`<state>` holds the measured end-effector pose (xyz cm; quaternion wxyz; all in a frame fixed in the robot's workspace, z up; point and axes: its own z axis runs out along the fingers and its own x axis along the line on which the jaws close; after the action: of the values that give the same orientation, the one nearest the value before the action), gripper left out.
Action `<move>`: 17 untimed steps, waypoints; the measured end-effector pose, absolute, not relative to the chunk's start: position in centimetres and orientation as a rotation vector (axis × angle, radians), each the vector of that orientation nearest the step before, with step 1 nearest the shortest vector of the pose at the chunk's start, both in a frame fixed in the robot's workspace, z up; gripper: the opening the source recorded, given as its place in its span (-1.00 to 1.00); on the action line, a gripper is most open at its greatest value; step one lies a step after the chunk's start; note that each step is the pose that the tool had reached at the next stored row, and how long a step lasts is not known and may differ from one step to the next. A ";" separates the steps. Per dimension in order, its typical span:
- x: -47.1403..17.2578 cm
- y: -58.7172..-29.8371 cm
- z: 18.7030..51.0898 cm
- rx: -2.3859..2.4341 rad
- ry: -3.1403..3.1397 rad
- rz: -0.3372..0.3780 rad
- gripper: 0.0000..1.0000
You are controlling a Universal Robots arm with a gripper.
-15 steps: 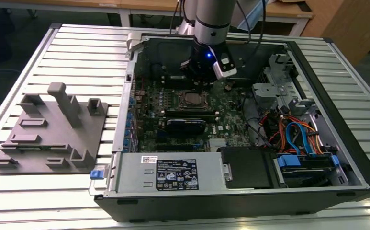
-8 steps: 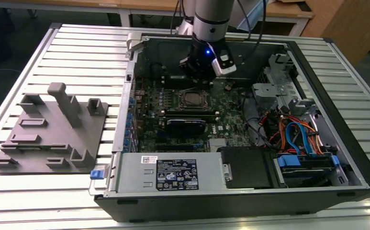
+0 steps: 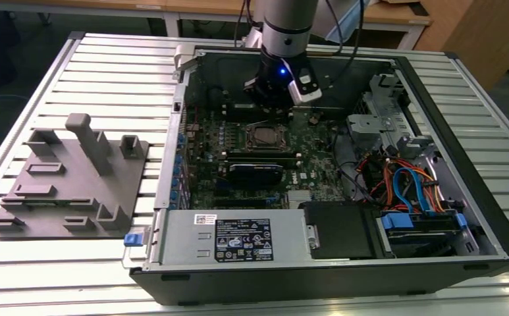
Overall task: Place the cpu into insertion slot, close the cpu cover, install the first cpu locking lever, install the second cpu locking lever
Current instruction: 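Install the first cpu locking lever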
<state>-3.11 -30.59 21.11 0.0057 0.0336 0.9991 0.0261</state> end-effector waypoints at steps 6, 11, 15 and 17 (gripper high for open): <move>-3.3 -30.4 21.1 0.101 3.125 0.082 -0.80; -3.3 -30.3 21.1 0.098 3.123 0.085 -0.80; -3.3 -30.1 21.1 0.091 3.123 0.089 -0.80; -3.3 -30.1 21.1 0.083 3.124 0.092 -0.80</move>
<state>-3.31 -30.11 21.11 0.0078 0.0266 0.9992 0.0295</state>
